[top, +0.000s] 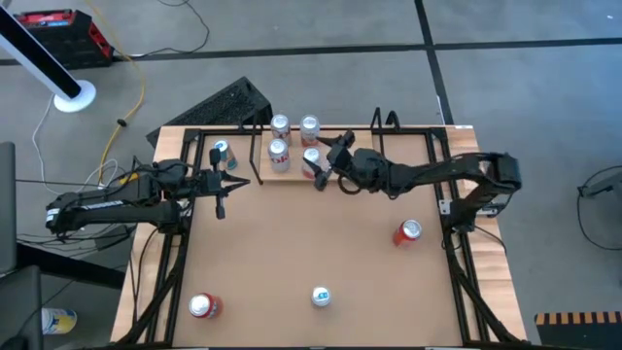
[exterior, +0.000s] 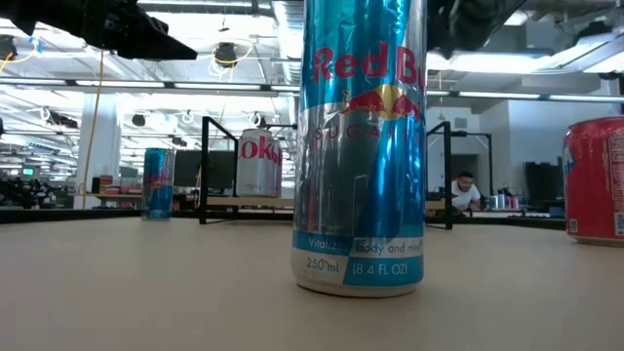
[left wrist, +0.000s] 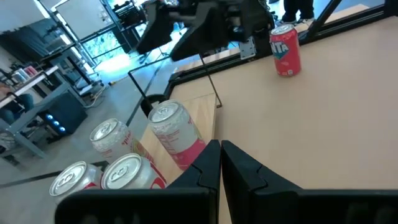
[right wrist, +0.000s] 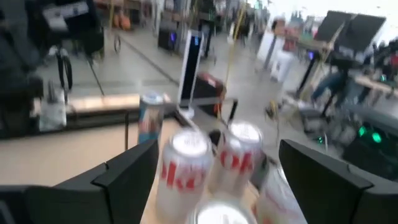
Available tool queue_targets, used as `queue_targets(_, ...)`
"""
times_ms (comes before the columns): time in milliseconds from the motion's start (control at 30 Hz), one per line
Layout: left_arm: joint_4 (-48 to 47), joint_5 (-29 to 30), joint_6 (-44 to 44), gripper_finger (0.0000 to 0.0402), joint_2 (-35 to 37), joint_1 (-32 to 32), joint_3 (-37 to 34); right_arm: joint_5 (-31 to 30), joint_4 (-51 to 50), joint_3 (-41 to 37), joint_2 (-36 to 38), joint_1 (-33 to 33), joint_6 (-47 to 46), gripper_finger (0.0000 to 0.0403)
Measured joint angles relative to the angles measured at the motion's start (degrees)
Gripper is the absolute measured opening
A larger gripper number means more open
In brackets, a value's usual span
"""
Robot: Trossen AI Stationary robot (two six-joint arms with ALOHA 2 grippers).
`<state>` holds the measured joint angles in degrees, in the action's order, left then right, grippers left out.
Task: Place canned beverage on shelf
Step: Put the pink-white soda can on the shelf aligned with the other pink-white soda can
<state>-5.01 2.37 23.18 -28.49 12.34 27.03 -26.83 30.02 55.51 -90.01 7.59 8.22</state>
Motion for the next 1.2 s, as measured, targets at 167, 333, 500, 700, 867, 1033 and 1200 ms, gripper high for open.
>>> queue_targets(167, -0.01, 0.0, 0.0, 0.0, -0.02, 0.0, 0.0, -4.83, -16.39, 0.0, 4.18, -3.17, -4.62, 0.0357)
queue_targets(333, 0.16, -0.01, -0.03, 0.0, -0.02, 0.0, 0.0, -4.88, -20.66, -4.22, 3.21, -2.84, -10.63, 0.0335)
queue_targets(500, 0.71, -0.02, -1.24, 0.0, -0.02, 0.0, 0.0, -4.9, -13.96, -9.32, 0.0, -0.15, -15.71, 0.0283)
queue_targets(700, 1.58, -0.02, -2.28, 0.0, -0.02, 0.0, 0.0, -3.88, -9.25, -9.93, -6.75, 0.58, -15.94, 0.0142)
queue_targets(867, 1.8, -0.02, -2.7, 0.0, -0.02, 0.01, 0.0, -2.96, -5.69, -9.86, -11.76, 0.18, -14.67, 0.0019)
queue_targets(1033, 2.98, -0.02, -2.93, 0.0, -0.02, 0.01, 0.0, -1.38, -1.68, -9.45, -14.32, -0.11, -14.37, 0.0024)
queue_targets(1200, 3.9, -0.02, -2.99, 0.0, -0.02, 0.0, 0.0, 0.17, 0.49, -9.49, -14.3, -0.32, -13.71, 0.0016)
